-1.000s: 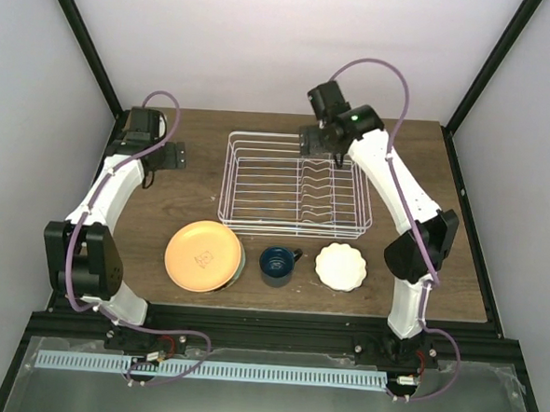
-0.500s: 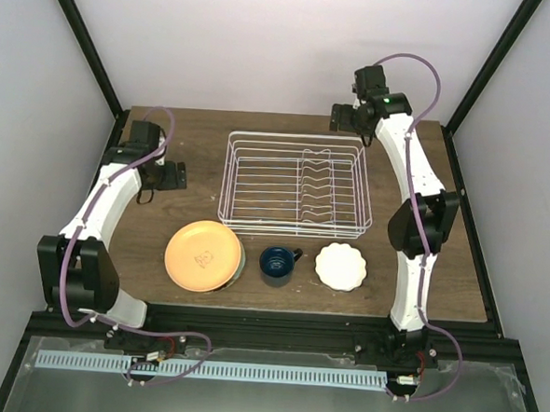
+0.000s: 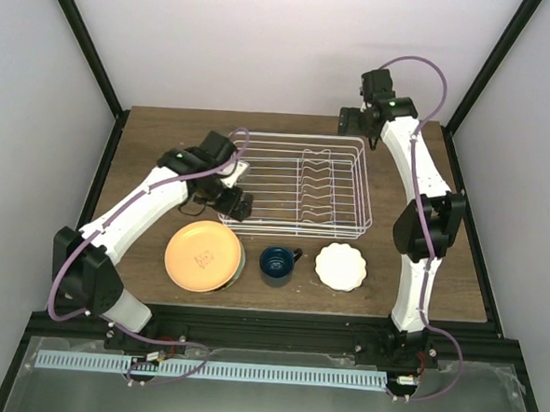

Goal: Load the mixed dishes into the dish rack

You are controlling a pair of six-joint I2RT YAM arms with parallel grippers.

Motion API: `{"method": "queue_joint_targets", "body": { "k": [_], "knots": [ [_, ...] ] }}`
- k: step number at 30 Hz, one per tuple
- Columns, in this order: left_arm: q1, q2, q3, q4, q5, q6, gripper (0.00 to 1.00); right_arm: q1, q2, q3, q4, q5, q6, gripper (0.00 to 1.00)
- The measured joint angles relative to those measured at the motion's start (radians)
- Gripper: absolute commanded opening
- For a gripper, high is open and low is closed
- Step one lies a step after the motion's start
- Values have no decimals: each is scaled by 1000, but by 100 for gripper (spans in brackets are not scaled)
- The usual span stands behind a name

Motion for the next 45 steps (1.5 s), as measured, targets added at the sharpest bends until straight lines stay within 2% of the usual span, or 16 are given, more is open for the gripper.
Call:
{"method": "queue_joint_targets", "body": {
  "k": [8,16,27,34,45],
  "knots": [
    [-212,54,34,-69,33,-5,100,-102,-12,42,21,-36,13,100],
    [-317,65,24,-72,22,-56,96,-127,-87,-53,65,-37,7,100],
    [-387,164,-31,21,-28,-117,90,-127,-169,-147,110,-39,3,100],
    [-438,186,-75,93,-50,-167,80,-127,-220,-232,130,-40,-8,100],
    [-450,209,-143,152,-78,-218,66,-127,-241,-292,155,-50,-11,100]
  ]
}}
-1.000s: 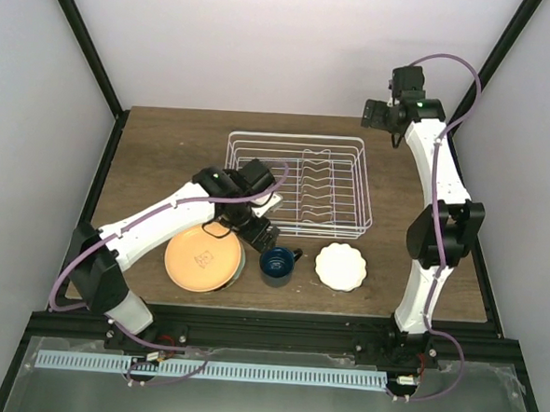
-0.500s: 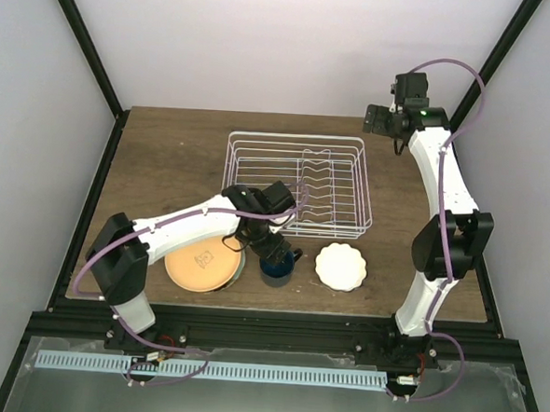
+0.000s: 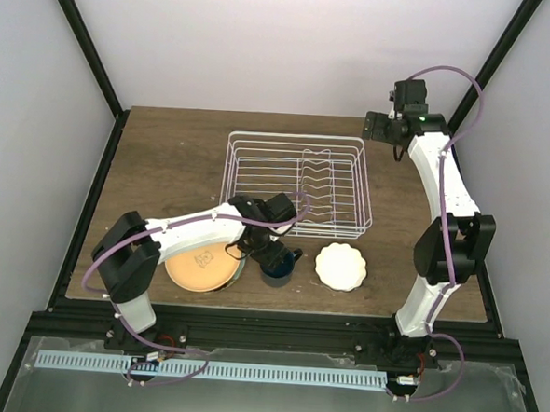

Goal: Load the mixed dishes into the dish rack

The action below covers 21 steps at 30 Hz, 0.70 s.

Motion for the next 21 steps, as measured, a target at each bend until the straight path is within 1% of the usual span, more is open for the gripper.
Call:
{"method": "queue_joint_targets", "body": {
  "k": [5,10,16,21],
  "knots": [
    [0,17,-14,16,-3,-4,54,0,-8,-16,1,-2,0,100],
    [0,18,-14,33,-5,0,32,0,-16,-18,2,-1,0,100],
    [0,24,-14,42,-11,7,11,0,-25,-31,8,0,0,100],
    [-1,26,-17,37,-12,14,0,0,-25,-41,10,0,0,100]
  ]
}}
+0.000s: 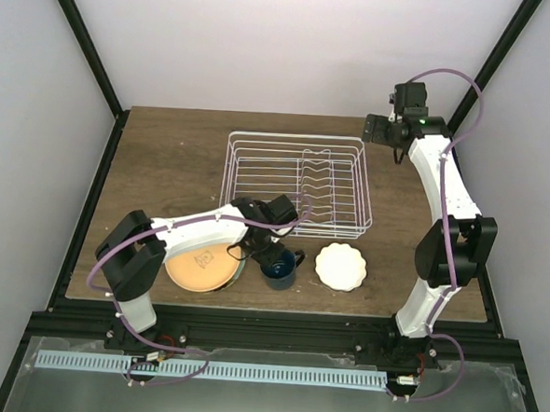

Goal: Load the mixed dishes into the dish rack

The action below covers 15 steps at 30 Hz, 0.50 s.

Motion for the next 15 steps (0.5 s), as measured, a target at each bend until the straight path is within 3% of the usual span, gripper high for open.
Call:
{"method": "queue_joint_targets", "body": {
  "k": [9,15],
  "knots": [
    [-1,-21,-18,-6,-6,22,0,0,0,-8,2,-2,0,100],
    [-1,-163,-60,-42,-32,24,0,0,0,-8,-6,-39,3,100]
  ]
}}
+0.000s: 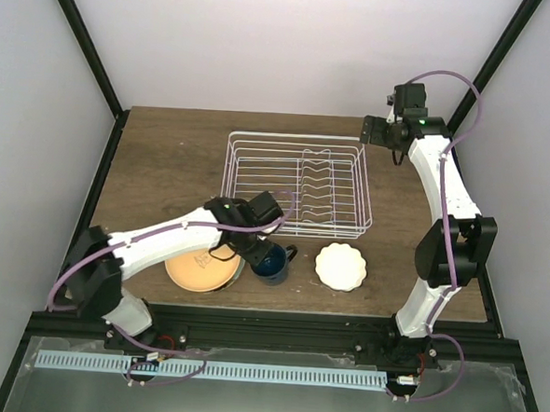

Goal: Load the mixed dishes into the dish rack

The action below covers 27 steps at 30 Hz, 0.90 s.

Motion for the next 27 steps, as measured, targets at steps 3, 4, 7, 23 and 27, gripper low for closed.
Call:
{"method": "queue_joint_targets", "body": {
  "k": [3,4,7,23,27],
  "knots": [
    [0,-97,3,-12,-32,5,0,0,0,0,-10,-28,2,100],
    [0,-130,11,-20,-51,11,0,0,-1,0,-15,-44,5,100],
    [0,-205,58,-37,-121,32,0,0,-1,0,-30,-97,13,100],
    [-1,-299,-229,678,-711,588,0,0,-14,-72,-65,-674,70,79],
    [-1,-262,-326,979,-780,782,0,0,-14,-118,-45,-836,121,73]
  ]
}}
